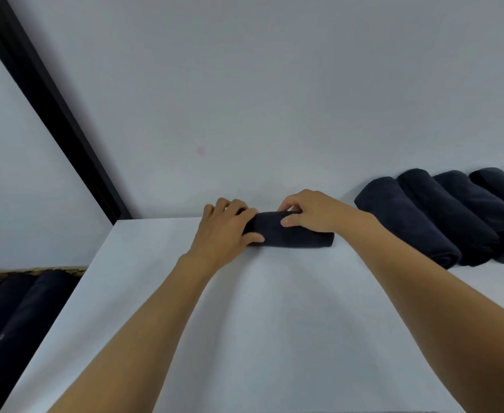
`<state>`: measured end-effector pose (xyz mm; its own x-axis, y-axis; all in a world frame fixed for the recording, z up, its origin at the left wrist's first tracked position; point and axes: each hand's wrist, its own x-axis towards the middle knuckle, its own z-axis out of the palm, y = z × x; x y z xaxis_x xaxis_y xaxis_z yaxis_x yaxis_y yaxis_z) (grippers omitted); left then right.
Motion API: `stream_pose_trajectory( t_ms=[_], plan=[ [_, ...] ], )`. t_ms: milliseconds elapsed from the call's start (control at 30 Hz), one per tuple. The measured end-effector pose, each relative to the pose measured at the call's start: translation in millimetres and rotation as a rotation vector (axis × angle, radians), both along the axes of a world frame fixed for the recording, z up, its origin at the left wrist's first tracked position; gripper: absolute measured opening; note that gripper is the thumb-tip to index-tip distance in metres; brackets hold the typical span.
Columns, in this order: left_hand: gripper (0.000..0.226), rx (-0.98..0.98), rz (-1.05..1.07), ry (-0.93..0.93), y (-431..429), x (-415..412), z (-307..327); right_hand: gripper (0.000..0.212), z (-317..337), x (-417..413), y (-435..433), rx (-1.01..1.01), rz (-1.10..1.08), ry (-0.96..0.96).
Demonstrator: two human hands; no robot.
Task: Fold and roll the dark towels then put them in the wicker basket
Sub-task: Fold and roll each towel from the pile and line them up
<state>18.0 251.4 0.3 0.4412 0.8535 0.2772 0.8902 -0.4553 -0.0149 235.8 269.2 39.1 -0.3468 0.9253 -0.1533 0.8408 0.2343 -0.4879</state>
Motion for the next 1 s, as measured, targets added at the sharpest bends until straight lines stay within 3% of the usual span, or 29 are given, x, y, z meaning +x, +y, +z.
stream_pose_trajectory(
  t_ms=[133, 233, 267, 333, 400, 467, 633, 767, 1000],
  plan=[
    [0.042, -0.162, 0.099, 0.074, 19, 9, 18, 0.035, -8, -25, -11, 0.391, 0.096, -0.229],
    [0.041, -0.172, 0.227, 0.091, 18, 17, 24, 0.052, -22, -37, -18, 0.513, 0.065, -0.457],
    [0.041, -0.098, 0.272, 0.021, 11, 24, 23, 0.05, -24, -38, -17, 0.502, 0.026, -0.479],
    [0.038, -0.047, 0.323, -0.297, -6, 40, 15, 0.041, -16, -34, -15, 0.401, -0.087, -0.424],
    [0.031, -0.187, 0.269, -0.635, -24, 64, 2, 0.039, -8, -22, -16, 0.251, -0.204, -0.336],
    [0.028, -0.295, 0.146, -0.774, -35, 93, -13, 0.044, -4, -4, -22, 0.146, -0.303, -0.308],
    [0.032, -0.427, -0.038, -0.801, -30, 163, -20, 0.036, 0, 49, -36, 0.237, -0.496, -0.454],
    [0.024, -0.459, -0.1, -0.777, -22, 204, -13, 0.023, 0, 81, -35, 0.301, -0.465, -0.48],
    [0.046, -0.465, -0.052, -0.837, -16, 222, -27, 0.021, -12, 102, -35, 0.387, -0.359, -0.519]
  ],
)
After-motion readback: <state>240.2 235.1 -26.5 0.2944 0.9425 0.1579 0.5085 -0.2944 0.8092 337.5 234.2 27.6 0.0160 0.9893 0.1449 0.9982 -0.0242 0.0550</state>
